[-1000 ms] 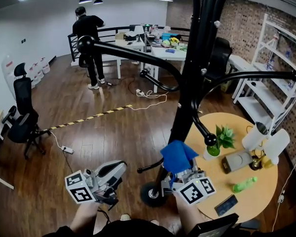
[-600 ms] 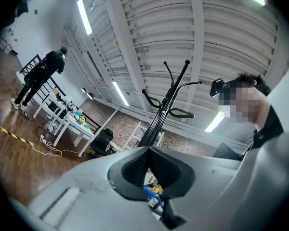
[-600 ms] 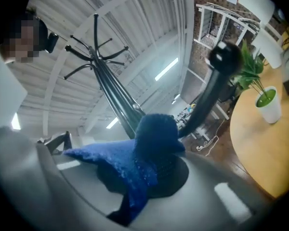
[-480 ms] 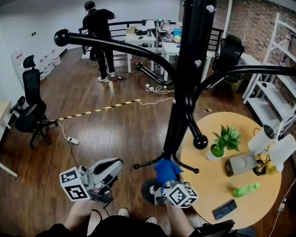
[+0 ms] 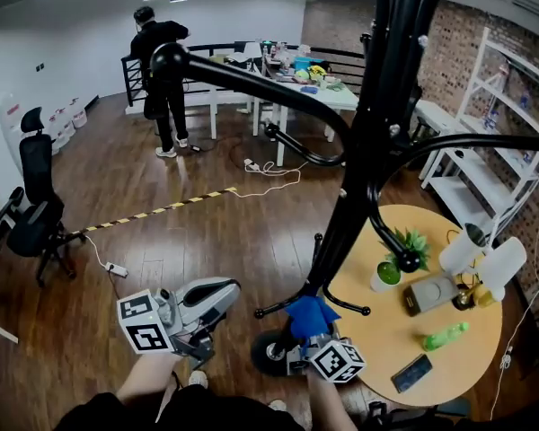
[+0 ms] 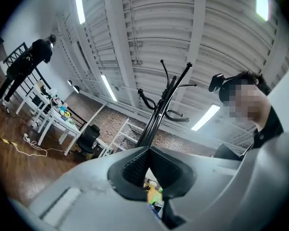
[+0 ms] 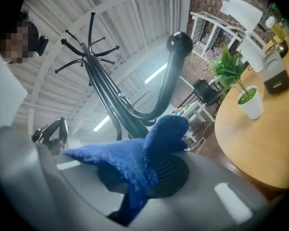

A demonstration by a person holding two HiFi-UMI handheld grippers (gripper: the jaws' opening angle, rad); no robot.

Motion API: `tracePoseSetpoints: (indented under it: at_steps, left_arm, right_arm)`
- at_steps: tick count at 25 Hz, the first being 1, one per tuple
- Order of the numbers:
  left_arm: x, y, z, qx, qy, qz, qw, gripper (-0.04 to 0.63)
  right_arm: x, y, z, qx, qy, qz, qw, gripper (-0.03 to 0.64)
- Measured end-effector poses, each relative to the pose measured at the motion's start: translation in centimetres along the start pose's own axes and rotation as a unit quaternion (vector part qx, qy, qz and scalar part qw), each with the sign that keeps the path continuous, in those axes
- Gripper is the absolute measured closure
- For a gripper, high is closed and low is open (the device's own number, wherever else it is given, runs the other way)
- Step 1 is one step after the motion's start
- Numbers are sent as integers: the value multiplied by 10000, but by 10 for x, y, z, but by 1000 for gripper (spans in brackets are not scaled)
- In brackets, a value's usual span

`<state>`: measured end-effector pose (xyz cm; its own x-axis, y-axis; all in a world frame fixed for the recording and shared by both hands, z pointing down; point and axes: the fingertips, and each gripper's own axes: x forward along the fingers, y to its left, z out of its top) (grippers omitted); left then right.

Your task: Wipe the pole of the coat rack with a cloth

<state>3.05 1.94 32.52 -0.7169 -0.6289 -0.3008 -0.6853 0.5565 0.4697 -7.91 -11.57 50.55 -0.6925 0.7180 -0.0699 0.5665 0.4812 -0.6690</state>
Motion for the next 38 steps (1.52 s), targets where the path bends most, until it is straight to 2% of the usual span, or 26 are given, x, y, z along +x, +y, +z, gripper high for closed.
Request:
tracePoseSetpoints:
  at_steps: [4,6,8,10,12,15,17,21,25,28,33,38]
  left_arm:
    - [-18,29,4,-341,266,-700,9966,594]
    - [-32,46,13,-431,431,-980,9933,592]
    - [-44,65,24,-517,546,-1195,9900,594]
    - [-52,85,30,-665,611,-1336,9869,594]
    - [-55,92,34,-818,642,-1505,9831,592]
    - [-49,91,40,-1004,622,-1777,9770,594]
    - [-45,96,41,-1100,551,-1805,9759,594]
    - [-43,94,42,-1143,526,-1774,9761,592]
    - [-42,94,45,-993,590,-1632,9798,593]
    - [-43,91,39,-1019,700,-1654,9784,594]
    - [-29,98,37,-1184,857,-2016,9685,594]
    - [-16,89,51,-1183,898,-2554,9554,594]
  right_arm:
    - [-14,-1,2,244,-581,-708,9955,595]
    - [-15,17,9,86,-906,-866,9921,595]
    - [-10,45,17,-307,-1098,-889,9895,595]
    - [0,73,16,-792,-931,-926,9882,595]
    - [4,99,7,-1060,-534,-914,9887,595]
    - [6,118,-8,-967,244,-1092,9890,595]
    - [10,113,-17,-894,648,-1297,9854,595]
    - [19,96,-16,-711,791,-1522,9826,594]
    - [24,76,-4,-881,632,-1920,9754,594]
    - [27,69,5,-1131,301,-1994,9729,592]
    - [32,88,28,-1851,-53,-1990,9623,594]
    - [36,141,91,-2237,-742,-1843,9542,594]
